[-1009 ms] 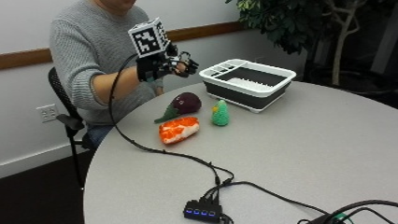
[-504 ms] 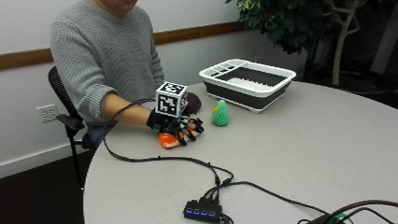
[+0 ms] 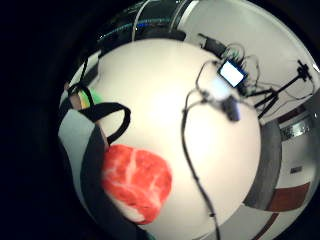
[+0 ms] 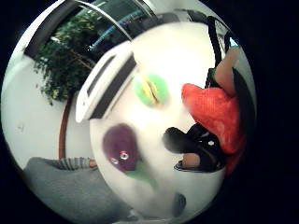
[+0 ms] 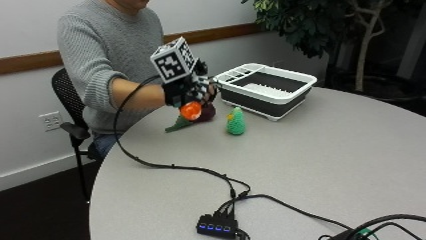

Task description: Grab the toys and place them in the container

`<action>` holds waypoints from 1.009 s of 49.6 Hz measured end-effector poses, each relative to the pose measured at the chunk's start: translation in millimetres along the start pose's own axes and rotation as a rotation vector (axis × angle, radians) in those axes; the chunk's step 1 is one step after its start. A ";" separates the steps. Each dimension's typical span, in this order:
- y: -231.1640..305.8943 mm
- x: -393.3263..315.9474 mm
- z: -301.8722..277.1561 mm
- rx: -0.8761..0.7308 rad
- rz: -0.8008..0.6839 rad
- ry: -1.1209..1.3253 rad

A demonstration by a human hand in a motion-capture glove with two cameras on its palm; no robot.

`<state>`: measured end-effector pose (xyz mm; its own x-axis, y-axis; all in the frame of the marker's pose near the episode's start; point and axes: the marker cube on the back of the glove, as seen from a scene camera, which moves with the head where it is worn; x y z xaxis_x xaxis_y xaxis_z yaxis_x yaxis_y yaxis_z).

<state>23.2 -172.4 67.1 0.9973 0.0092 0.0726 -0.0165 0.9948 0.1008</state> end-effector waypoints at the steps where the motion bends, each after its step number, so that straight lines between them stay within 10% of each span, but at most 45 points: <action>1: -6.8 -5.3 -9.3 0.008 -0.022 -0.004; 24: -134.9 -271.8 24.4 -0.110 -0.524 -0.049; 50: -108.3 -217.4 24.8 -0.291 -0.407 -0.013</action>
<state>-193.6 -284.6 65.0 0.9178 -0.3849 0.0972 0.3961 0.9046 -0.1573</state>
